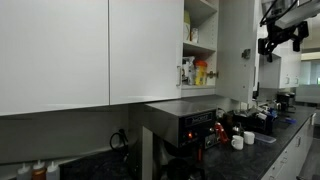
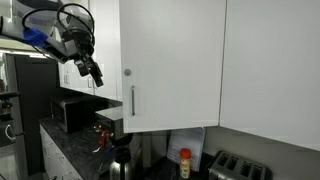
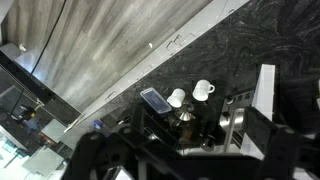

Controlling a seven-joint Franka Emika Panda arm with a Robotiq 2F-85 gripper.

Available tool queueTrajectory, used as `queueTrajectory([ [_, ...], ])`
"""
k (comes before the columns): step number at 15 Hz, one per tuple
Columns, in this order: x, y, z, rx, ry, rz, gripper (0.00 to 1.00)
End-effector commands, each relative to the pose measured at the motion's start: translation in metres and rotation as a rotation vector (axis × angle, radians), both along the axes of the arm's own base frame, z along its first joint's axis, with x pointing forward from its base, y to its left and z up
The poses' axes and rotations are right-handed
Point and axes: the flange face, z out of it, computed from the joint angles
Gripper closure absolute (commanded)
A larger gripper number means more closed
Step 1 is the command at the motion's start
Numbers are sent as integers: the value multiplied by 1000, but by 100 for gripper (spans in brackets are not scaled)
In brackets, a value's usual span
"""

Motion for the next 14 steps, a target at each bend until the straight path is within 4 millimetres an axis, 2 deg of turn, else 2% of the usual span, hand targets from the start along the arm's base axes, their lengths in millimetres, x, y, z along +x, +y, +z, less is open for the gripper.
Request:
queueTrajectory([
  [1,5,-2,3,19,42,-6,0],
  [8,5,-2,3,19,42,-6,0],
  [9,55,28,-25,39,-14,142,0],
  [10,63,33,-26,46,-37,184,0],
  [11,79,43,-31,57,-71,252,0],
  [12,88,9,-53,103,-57,48,0],
  [13,101,9,-66,127,-62,31,0],
  [14,70,28,-43,72,-81,110,0],
])
